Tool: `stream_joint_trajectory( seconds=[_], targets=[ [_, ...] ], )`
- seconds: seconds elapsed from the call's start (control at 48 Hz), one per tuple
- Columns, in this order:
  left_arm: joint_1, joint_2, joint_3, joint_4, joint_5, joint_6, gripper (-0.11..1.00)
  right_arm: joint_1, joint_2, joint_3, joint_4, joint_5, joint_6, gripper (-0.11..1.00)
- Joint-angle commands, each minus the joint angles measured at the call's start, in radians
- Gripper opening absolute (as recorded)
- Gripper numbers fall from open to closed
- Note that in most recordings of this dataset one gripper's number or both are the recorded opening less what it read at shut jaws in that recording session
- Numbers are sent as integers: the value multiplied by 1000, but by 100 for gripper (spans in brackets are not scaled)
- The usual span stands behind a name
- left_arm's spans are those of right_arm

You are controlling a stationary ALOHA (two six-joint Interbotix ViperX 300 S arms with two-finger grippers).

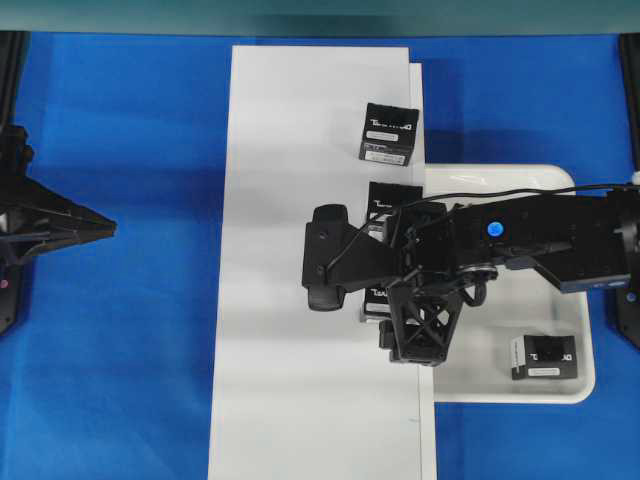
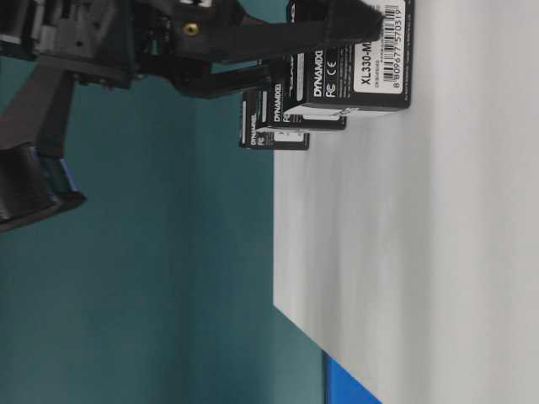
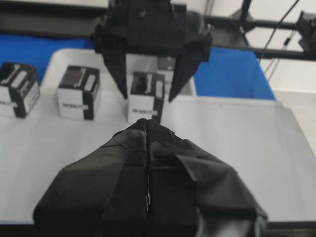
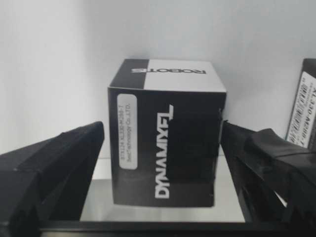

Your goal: Place the box from the white plastic tray onto the white base.

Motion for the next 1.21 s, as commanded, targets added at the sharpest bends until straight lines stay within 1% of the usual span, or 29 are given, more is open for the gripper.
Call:
stream_joint_trajectory(
  seconds=[0.0,0.313,0.5,0.667,0.854,0.938,1.021,1.188],
  targets=[
    [-2,8,-28,3,-6,-3,-7,-2,-31,-21,-2,0,3,97],
    [-14,28,-31,2,-14,-6,-7,-2,-190,-20,-2,-58,12,97],
    [-11,38,-61,2,-20,-2,-7,-11,-311,29,-3,-129,20,97],
    [-5,57,-74,3,-21,-5,-7,-15,-440,126,-2,-258,20,97],
    [-6,97,-80,3,-23,-6,-7,-34,-600,268,-2,-491,20,97],
    [-6,106,-83,3,-23,-6,-7,-41,-670,334,-3,-571,20,97],
    [-6,106,-87,3,-23,-6,-7,-43,-727,377,-2,-592,20,97],
    [-6,101,-87,3,-23,-5,-7,-51,-828,434,-2,-568,20,97]
  ],
)
